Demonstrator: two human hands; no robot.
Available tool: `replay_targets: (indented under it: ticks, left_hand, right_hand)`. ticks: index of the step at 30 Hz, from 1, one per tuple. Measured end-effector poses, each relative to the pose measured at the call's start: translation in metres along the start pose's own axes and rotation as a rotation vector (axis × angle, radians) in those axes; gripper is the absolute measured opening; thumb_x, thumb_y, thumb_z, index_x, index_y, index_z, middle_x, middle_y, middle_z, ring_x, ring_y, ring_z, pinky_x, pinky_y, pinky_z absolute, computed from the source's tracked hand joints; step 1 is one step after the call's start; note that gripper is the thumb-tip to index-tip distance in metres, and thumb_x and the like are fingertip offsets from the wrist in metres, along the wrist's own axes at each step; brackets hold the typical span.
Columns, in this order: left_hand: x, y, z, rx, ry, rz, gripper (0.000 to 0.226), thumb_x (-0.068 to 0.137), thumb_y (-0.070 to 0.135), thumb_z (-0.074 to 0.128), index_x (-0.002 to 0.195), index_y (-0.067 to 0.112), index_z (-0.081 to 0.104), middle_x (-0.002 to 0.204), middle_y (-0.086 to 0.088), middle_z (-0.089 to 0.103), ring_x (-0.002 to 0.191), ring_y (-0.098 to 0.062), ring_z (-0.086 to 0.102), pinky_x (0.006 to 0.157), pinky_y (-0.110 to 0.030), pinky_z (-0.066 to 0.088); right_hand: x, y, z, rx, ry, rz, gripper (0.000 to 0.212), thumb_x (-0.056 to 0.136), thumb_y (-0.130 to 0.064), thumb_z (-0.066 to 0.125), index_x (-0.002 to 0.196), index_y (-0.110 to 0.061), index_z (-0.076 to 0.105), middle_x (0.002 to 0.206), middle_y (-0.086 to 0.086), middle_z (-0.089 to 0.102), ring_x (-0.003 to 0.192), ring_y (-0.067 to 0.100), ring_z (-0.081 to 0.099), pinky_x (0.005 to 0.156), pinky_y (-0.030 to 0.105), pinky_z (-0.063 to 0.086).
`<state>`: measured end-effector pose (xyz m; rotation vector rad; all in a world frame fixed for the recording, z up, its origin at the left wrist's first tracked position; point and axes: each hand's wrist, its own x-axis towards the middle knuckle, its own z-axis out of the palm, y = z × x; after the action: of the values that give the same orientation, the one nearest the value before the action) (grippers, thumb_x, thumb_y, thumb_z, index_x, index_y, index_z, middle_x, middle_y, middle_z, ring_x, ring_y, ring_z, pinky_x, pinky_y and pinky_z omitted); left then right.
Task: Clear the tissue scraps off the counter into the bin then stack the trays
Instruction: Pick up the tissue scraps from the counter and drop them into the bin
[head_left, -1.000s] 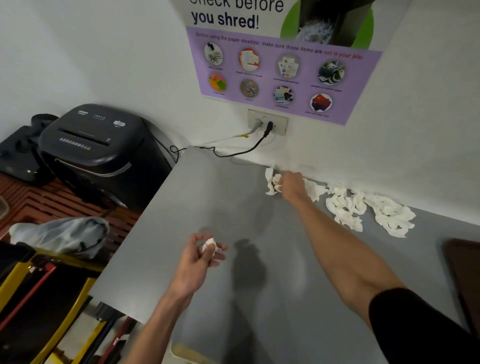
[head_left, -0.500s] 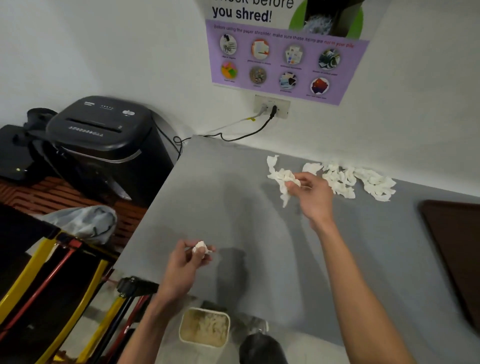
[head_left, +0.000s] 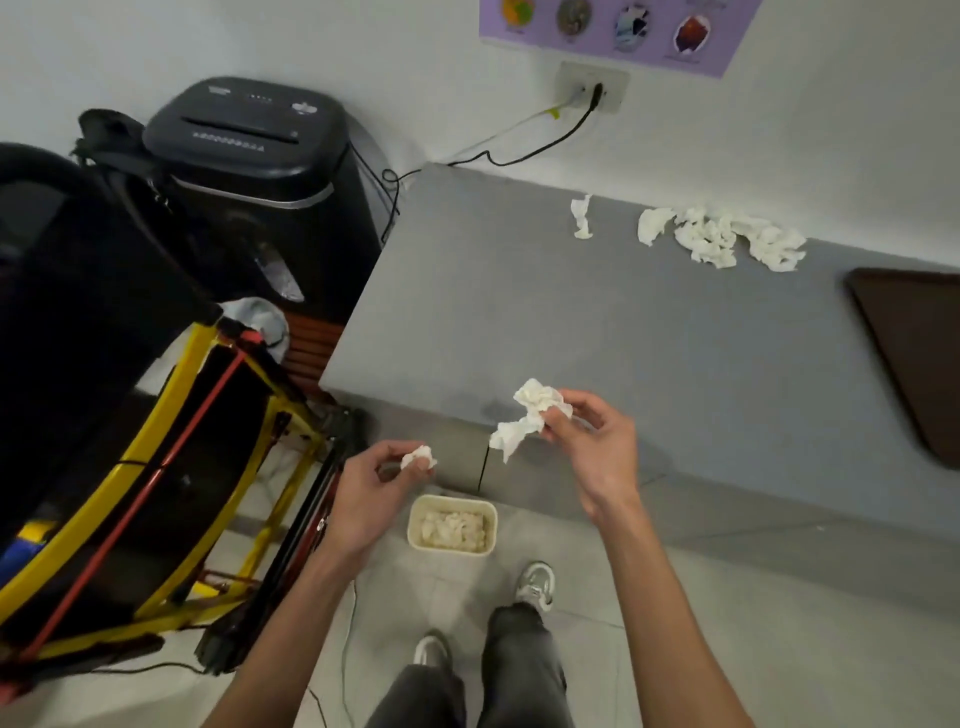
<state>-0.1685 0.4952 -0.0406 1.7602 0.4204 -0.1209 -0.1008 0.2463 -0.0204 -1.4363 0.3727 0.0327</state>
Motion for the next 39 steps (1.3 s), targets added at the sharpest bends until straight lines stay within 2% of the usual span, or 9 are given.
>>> replay_targets:
  ticks: [5,9,13,20,23,27,33,37,39]
  left_hand:
    - [-0.018,-0.053,-0.008,0.020,0.040,-0.097,0.019,0.090,0.026,0.080,0.109,0.029,0.079,0.102,0.010,0.079,0.097,-0.008,0.074,0.089,-0.034,0.062]
    - [-0.020,-0.106,-0.004,0.004,0.125,-0.196,0.019,0.085,0.028,0.085,0.102,0.031,0.078,0.099,0.006,0.079,0.095,-0.016,0.076,0.089,-0.045,0.062]
    - [-0.010,-0.168,0.020,-0.001,0.211,-0.275,0.018,0.084,0.019,0.086,0.098,0.018,0.074,0.087,-0.001,0.078,0.084,-0.020,0.076,0.080,-0.040,0.065]
    - [0.049,-0.314,0.079,0.155,0.208,-0.282,0.017,0.082,0.023,0.088,0.089,0.025,0.072,0.088,0.010,0.077,0.084,-0.003,0.073,0.082,-0.031,0.061]
    - [0.084,-0.382,0.106,0.322,0.163,-0.235,0.016,0.084,0.027,0.084,0.088,0.022,0.070,0.082,0.012,0.072,0.070,0.007,0.063,0.068,-0.005,0.045]
    - [0.133,-0.473,0.139,0.473,0.059,-0.201,0.006,0.086,0.018,0.076,0.088,0.020,0.070,0.086,0.003,0.076,0.083,-0.015,0.071,0.076,-0.017,0.046]
    - [0.188,-0.582,0.188,0.660,-0.114,-0.232,0.013,0.093,0.020,0.067,0.103,0.013,0.071,0.106,-0.007,0.074,0.105,-0.031,0.064,0.093,-0.036,0.051]
    - [0.206,-0.626,0.221,0.824,-0.372,-0.221,0.045,0.098,0.032,0.060,0.136,0.008,0.060,0.139,-0.015,0.062,0.126,-0.035,0.059,0.110,-0.039,0.043]
    - [0.206,-0.623,0.224,0.852,-0.379,-0.224,0.048,0.100,0.034,0.055,0.141,0.011,0.055,0.142,-0.016,0.058,0.127,-0.036,0.057,0.111,-0.041,0.044]
  right_hand:
    - [-0.037,0.071,0.003,-0.094,-0.055,0.112,0.025,0.085,0.011,0.074,0.096,-0.009,0.083,0.100,0.007,0.081,0.091,0.019,0.073,0.087,0.040,0.063]
    - [-0.046,0.133,0.002,-0.180,-0.038,0.202,0.031,0.082,0.011,0.075,0.088,-0.018,0.085,0.094,0.000,0.082,0.088,0.016,0.072,0.076,0.024,0.057]
    - [-0.029,0.214,-0.011,-0.253,-0.021,0.271,0.036,0.082,0.010,0.076,0.088,-0.024,0.085,0.099,-0.004,0.082,0.089,0.015,0.073,0.077,0.027,0.055]
    - [0.041,0.381,-0.026,-0.497,-0.043,0.254,0.038,0.079,0.007,0.078,0.085,-0.031,0.083,0.095,-0.011,0.081,0.089,0.017,0.075,0.086,0.041,0.062]
    - [0.076,0.460,-0.026,-0.658,-0.119,0.211,0.037,0.078,0.000,0.079,0.083,-0.036,0.082,0.093,-0.016,0.080,0.087,0.008,0.074,0.084,0.038,0.063]
    - [0.119,0.554,-0.014,-0.948,-0.343,0.096,0.033,0.080,-0.001,0.069,0.083,-0.031,0.081,0.097,-0.013,0.080,0.091,0.007,0.072,0.088,0.022,0.057]
    - [0.175,0.658,0.010,-1.541,-0.810,-0.085,0.031,0.090,-0.008,0.063,0.112,-0.022,0.078,0.119,0.009,0.074,0.112,0.029,0.069,0.095,0.032,0.056]
    - [0.192,0.685,0.016,-1.802,-0.955,-0.113,0.048,0.104,-0.041,0.055,0.149,-0.026,0.052,0.145,0.005,0.063,0.130,0.030,0.061,0.110,0.037,0.048]
    - [0.190,0.676,0.014,-1.764,-0.962,-0.058,0.055,0.104,-0.034,0.056,0.156,-0.021,0.043,0.150,0.011,0.057,0.135,0.032,0.057,0.113,0.040,0.046]
